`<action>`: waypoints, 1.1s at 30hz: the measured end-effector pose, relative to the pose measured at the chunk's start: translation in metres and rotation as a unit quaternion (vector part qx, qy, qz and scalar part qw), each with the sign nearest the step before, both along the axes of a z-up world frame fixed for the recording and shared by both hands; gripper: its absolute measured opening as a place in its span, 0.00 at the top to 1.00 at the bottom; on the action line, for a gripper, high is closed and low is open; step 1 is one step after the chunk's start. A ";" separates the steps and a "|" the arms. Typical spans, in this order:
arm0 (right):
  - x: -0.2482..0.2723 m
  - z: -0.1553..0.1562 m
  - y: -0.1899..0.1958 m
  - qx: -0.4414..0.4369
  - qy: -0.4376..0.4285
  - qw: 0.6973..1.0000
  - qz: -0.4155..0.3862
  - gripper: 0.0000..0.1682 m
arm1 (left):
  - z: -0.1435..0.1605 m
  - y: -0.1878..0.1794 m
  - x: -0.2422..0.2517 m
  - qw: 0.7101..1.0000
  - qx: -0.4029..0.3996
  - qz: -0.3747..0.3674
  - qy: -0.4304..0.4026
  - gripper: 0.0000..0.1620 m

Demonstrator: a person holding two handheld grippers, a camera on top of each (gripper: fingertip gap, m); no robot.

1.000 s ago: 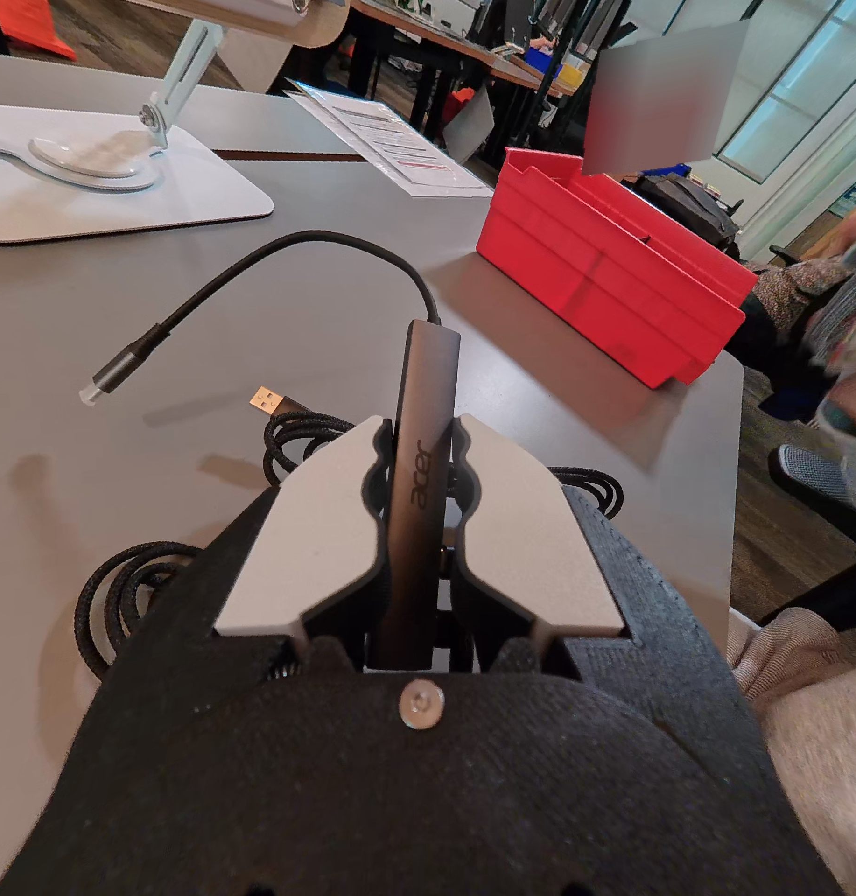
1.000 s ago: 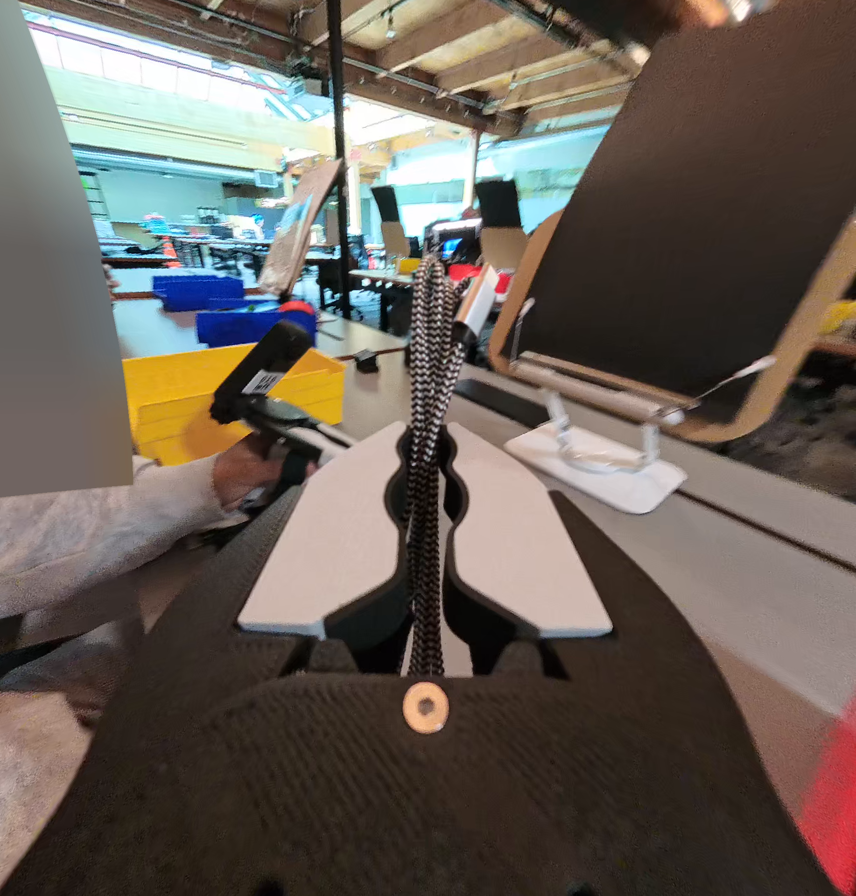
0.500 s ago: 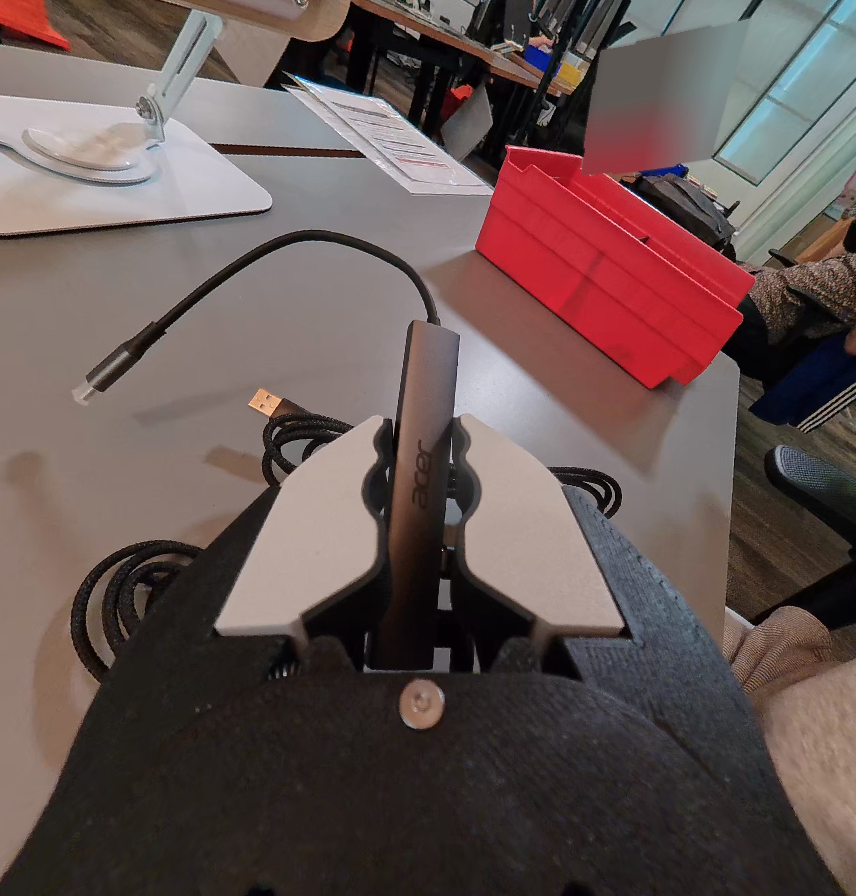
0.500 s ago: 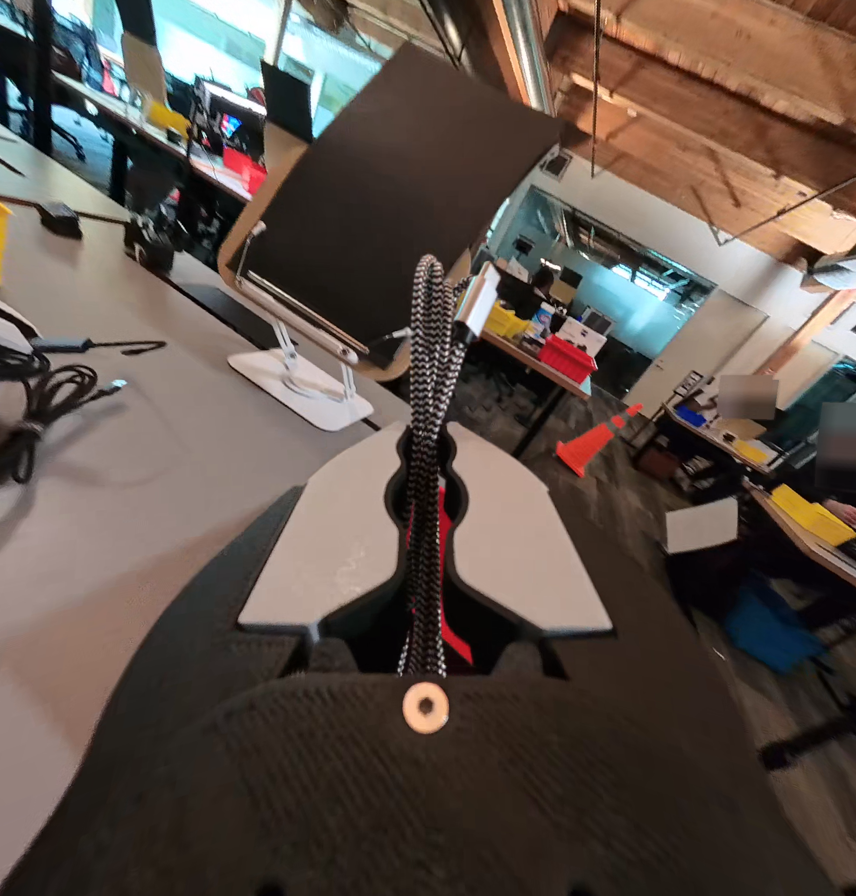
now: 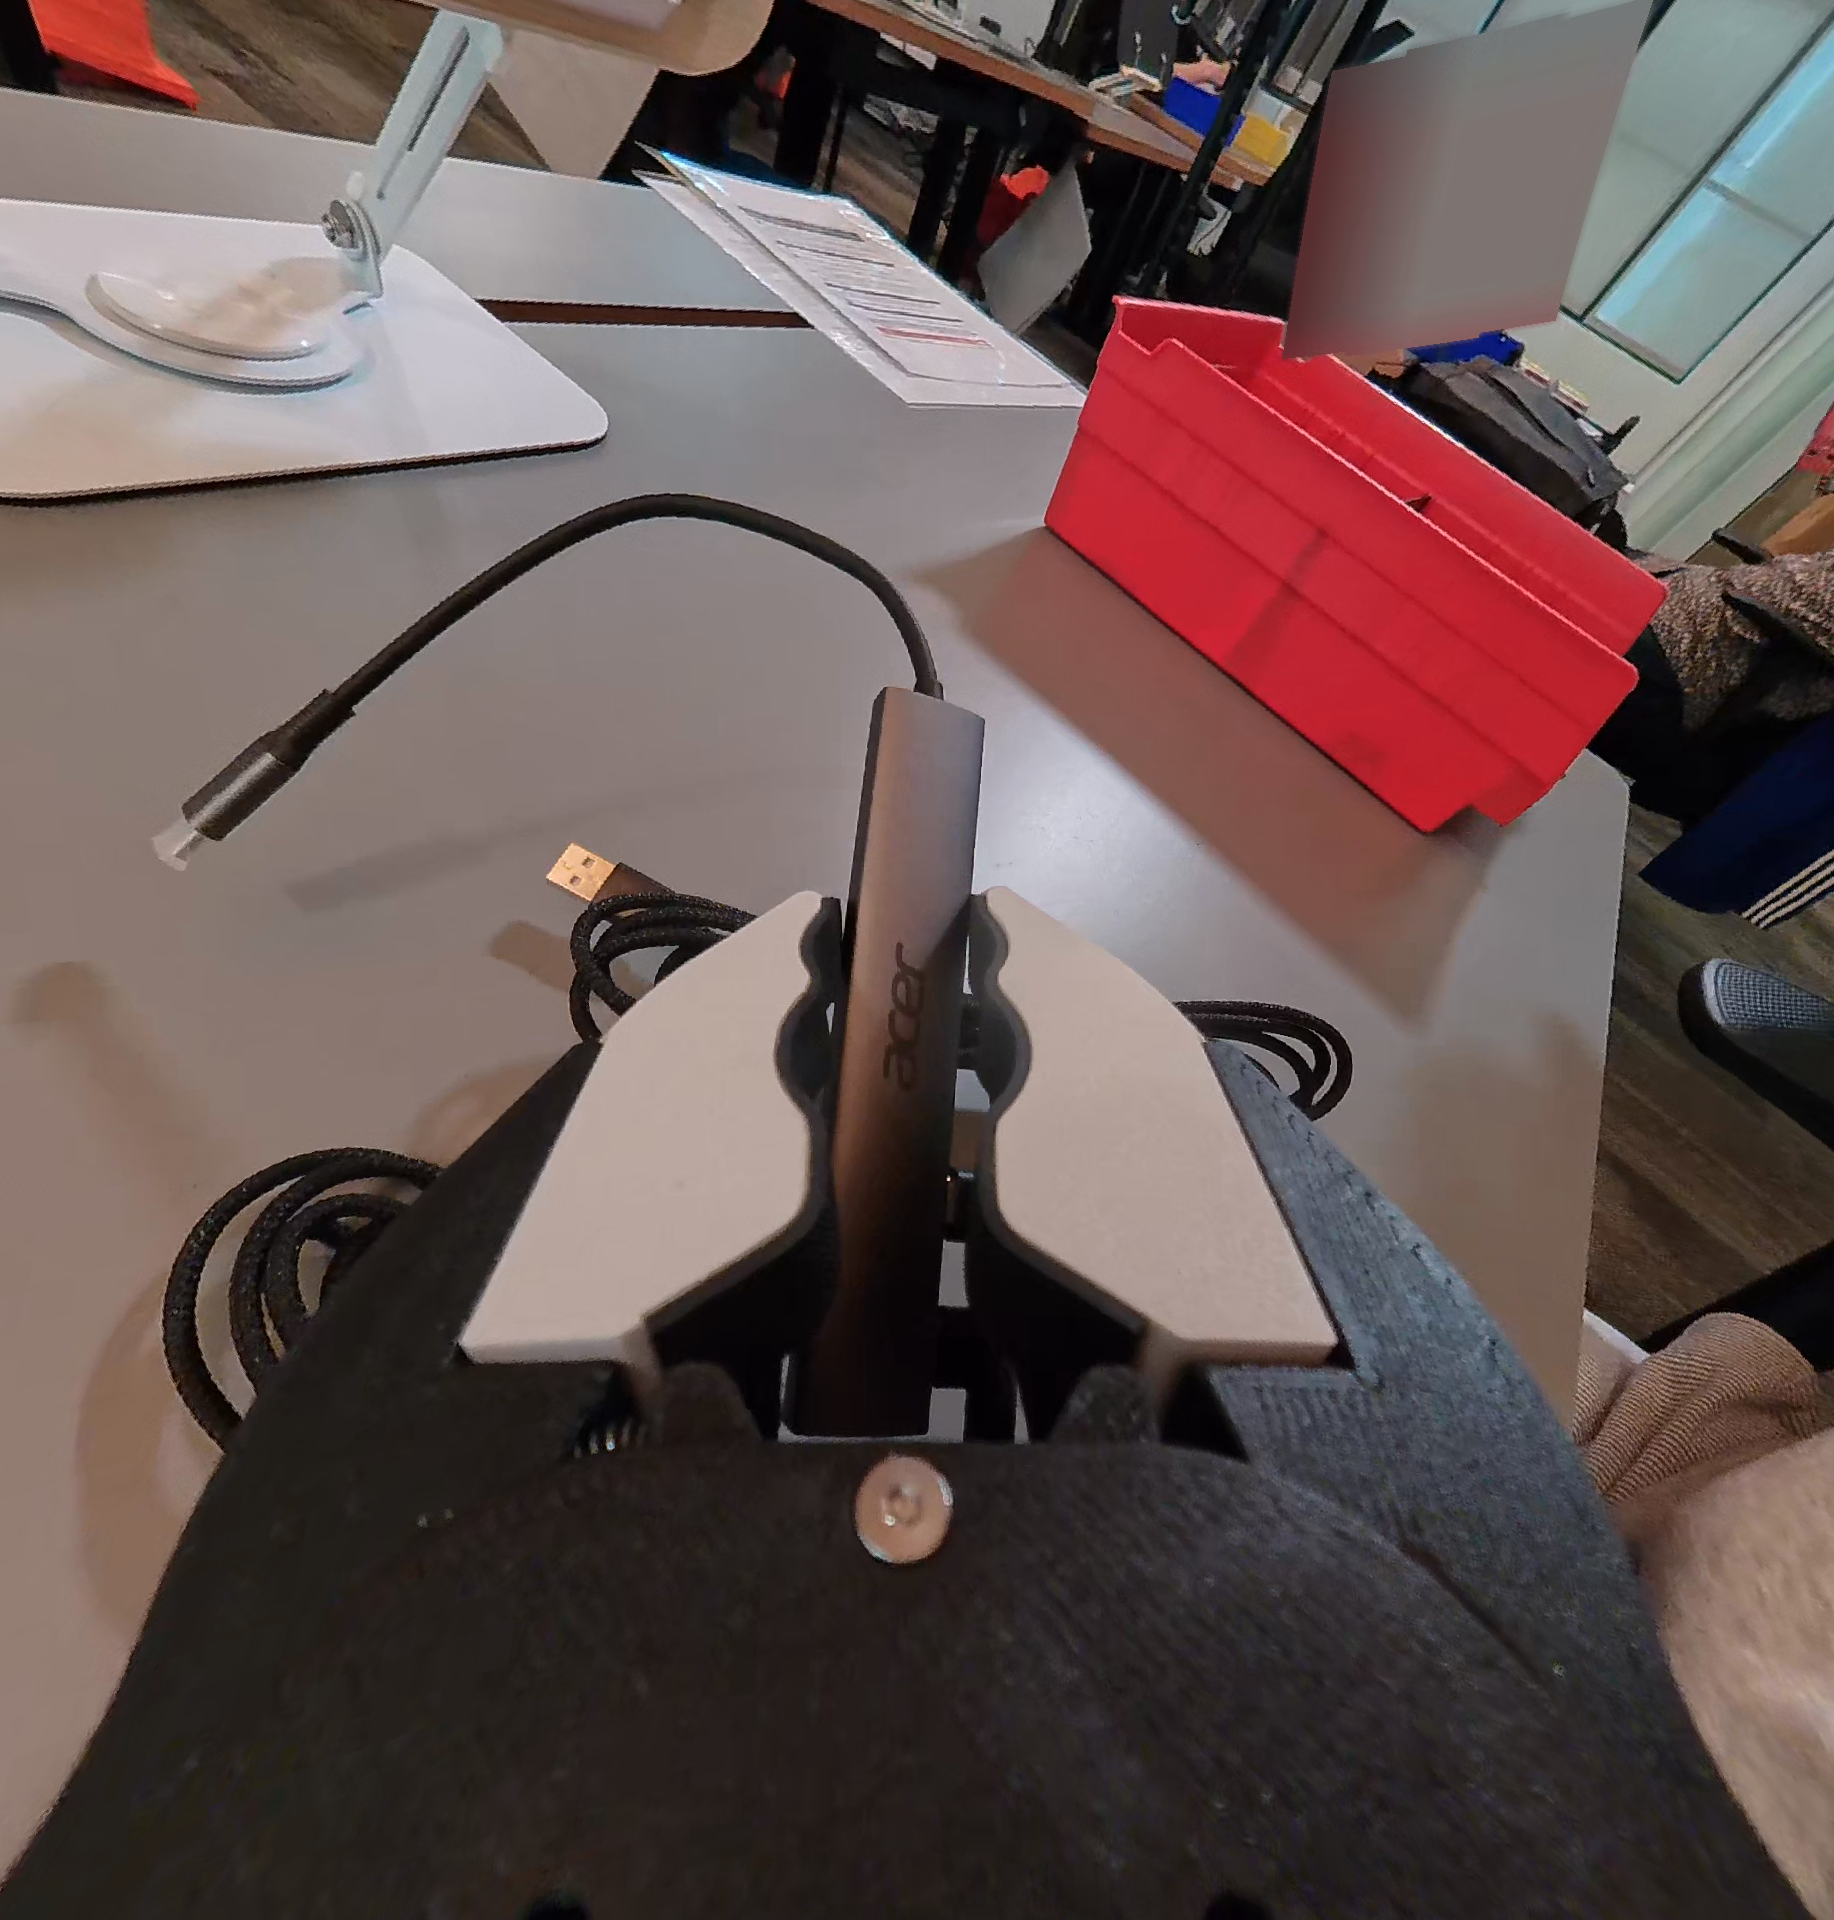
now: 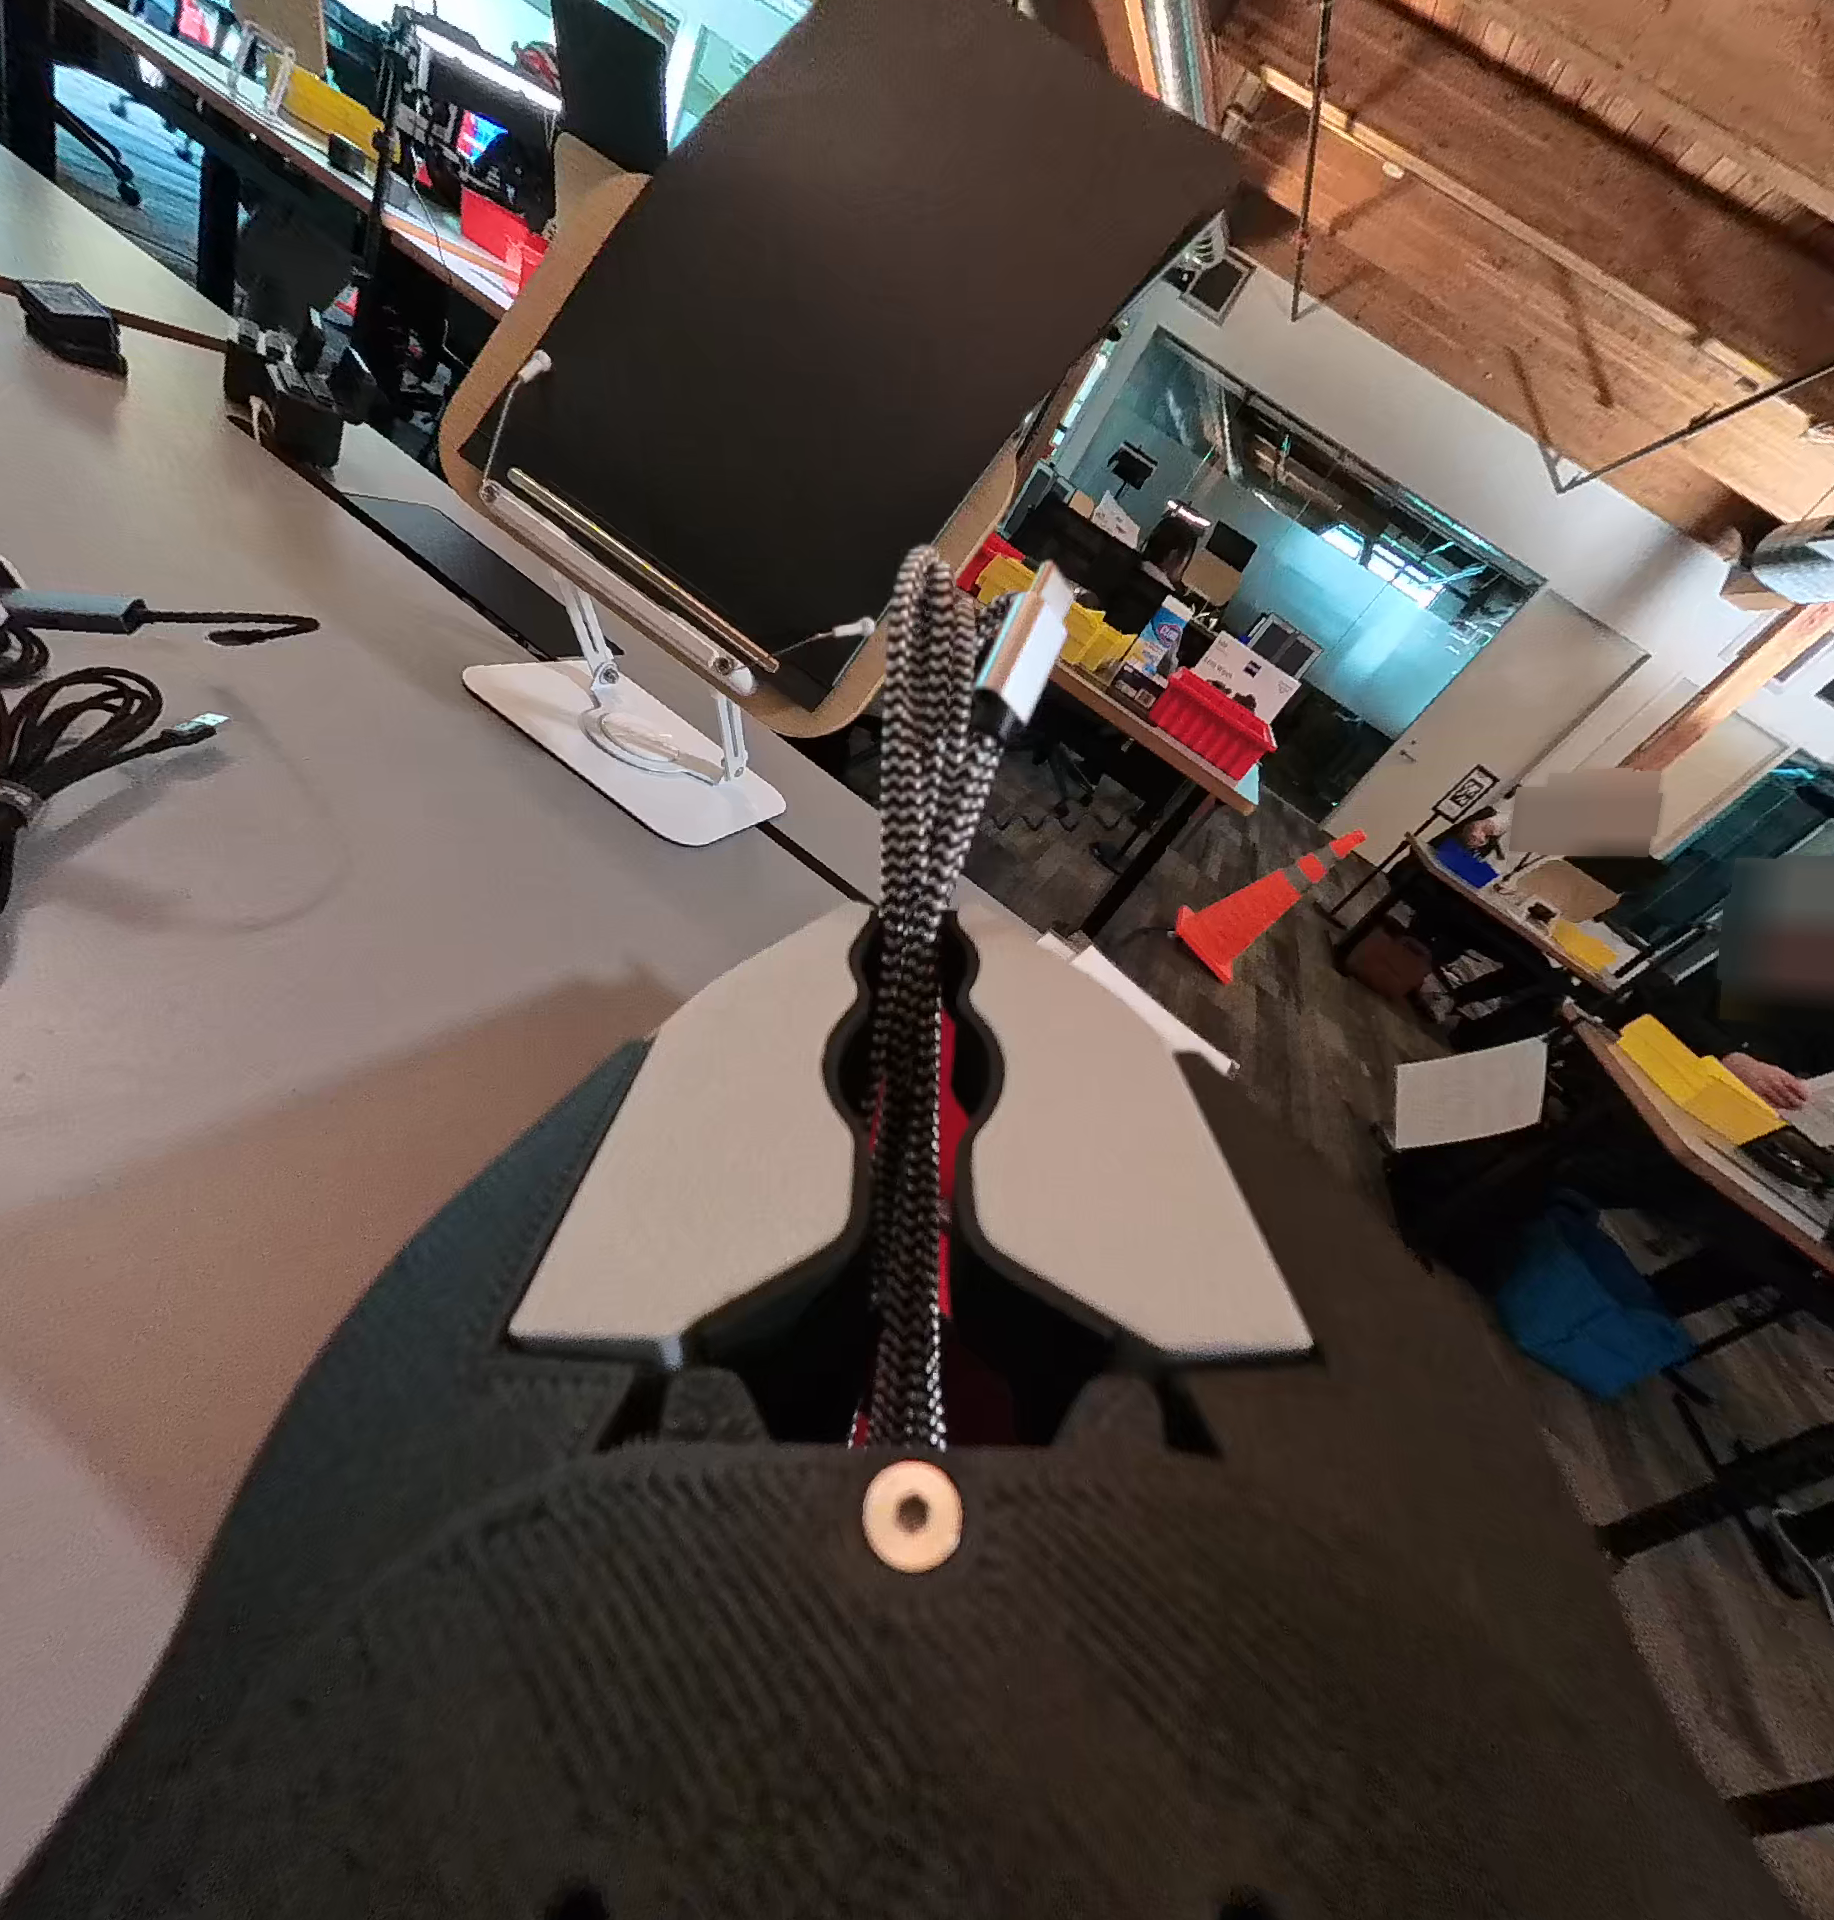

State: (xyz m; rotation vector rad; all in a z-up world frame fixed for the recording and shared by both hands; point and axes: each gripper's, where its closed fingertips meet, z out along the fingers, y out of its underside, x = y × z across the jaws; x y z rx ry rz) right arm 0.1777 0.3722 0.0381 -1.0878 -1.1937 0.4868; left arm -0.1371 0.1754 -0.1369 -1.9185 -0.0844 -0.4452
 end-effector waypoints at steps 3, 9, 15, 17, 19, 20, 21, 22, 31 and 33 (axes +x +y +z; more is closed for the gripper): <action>0.003 -0.002 0.004 -0.009 0.001 1.000 -0.001 0.94 | 0.000 0.000 0.000 1.000 0.000 -0.001 -0.002 0.86; 0.001 -0.004 0.005 -0.012 -0.001 1.000 -0.001 0.94 | 0.001 -0.001 0.001 1.000 0.003 -0.003 -0.012 0.86; -0.003 -0.008 0.003 -0.005 -0.013 1.000 -0.002 0.94 | 0.002 -0.002 0.000 1.000 0.006 -0.004 -0.017 0.86; -0.003 -0.008 0.003 -0.005 -0.013 1.000 -0.001 0.94 | 0.002 -0.002 0.000 1.000 0.005 -0.004 -0.018 0.86; -0.003 -0.009 0.003 -0.005 -0.014 1.000 -0.002 0.94 | 0.002 -0.002 0.000 1.000 0.006 -0.004 -0.018 0.86; -0.003 -0.009 0.003 -0.005 -0.013 1.000 -0.002 0.94 | 0.002 -0.002 0.000 1.000 0.006 -0.004 -0.019 0.86; -0.003 -0.009 0.003 -0.006 -0.013 1.000 -0.002 0.94 | 0.002 -0.002 0.000 1.000 0.005 -0.004 -0.019 0.86; -0.003 -0.009 0.003 -0.006 -0.014 1.000 -0.002 0.94 | 0.002 -0.002 0.000 1.000 0.005 -0.004 -0.020 0.86; -0.005 -0.025 0.004 -0.014 -0.055 0.998 0.003 0.94 | 0.002 -0.002 -0.001 0.999 0.008 -0.004 -0.033 0.86; -0.005 -0.032 0.007 -0.019 -0.068 0.997 -0.005 0.94 | 0.003 -0.002 -0.001 0.999 0.008 -0.004 -0.034 0.86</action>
